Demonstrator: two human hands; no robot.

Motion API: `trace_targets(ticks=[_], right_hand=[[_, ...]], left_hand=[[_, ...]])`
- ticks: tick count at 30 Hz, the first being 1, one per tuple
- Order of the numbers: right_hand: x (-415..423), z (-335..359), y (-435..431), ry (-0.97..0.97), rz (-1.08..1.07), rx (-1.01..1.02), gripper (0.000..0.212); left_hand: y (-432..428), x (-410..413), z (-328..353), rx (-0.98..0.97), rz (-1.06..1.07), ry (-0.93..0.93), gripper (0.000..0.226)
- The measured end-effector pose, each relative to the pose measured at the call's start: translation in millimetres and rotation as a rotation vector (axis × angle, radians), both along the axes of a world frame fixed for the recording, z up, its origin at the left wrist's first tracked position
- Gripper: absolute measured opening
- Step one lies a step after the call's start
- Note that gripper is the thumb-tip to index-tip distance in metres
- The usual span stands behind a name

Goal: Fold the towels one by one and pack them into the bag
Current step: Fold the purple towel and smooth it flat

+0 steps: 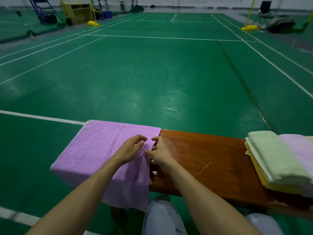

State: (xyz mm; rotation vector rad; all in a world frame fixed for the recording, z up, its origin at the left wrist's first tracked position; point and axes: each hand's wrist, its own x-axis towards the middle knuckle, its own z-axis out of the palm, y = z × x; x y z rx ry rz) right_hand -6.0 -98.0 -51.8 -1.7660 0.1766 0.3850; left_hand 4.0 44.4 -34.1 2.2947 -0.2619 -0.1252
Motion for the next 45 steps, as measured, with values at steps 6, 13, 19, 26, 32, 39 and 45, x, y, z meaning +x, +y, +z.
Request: trace_targets(ticks=[6,13,19,26,32,39,45], right_hand=[[-2.5,12.7,-2.2,-0.182,0.0,-0.027,0.053],[7.6,43.7,-1.0,-0.374,-0.083,0.09,0.054],[6.0,79.7,-18.2,-0.494,-0.087,0.184,0.05],[-8.2,86.6,-75.1,-0.447,-0.166,0.169,0.05],[-23.5,79.2,-138.9,-0.434,-0.278,0.169,0.048],[-41.4,62.6,-206.4,-0.42,-0.415,0.184,0.046],[-43.7,60.2,-250.7,-0.395,-0.482,0.164,0.049]], left_hand=[[3.6,0.6,11.2,0.044,0.02,-0.034,0.027],[7.9,-1.8,38.6,0.052,0.077,-0.123,0.024],[-1.8,-1.0,71.2,0.031,0.103,-0.209,0.023],[-47.8,-9.9,79.7,0.034,0.009,-0.174,0.025],[-106.0,-18.3,73.0,0.034,-0.111,-0.152,0.028],[-167.5,-18.0,61.6,0.044,-0.207,-0.115,0.031],[-204.6,-19.6,52.3,0.054,-0.275,-0.084,0.031]])
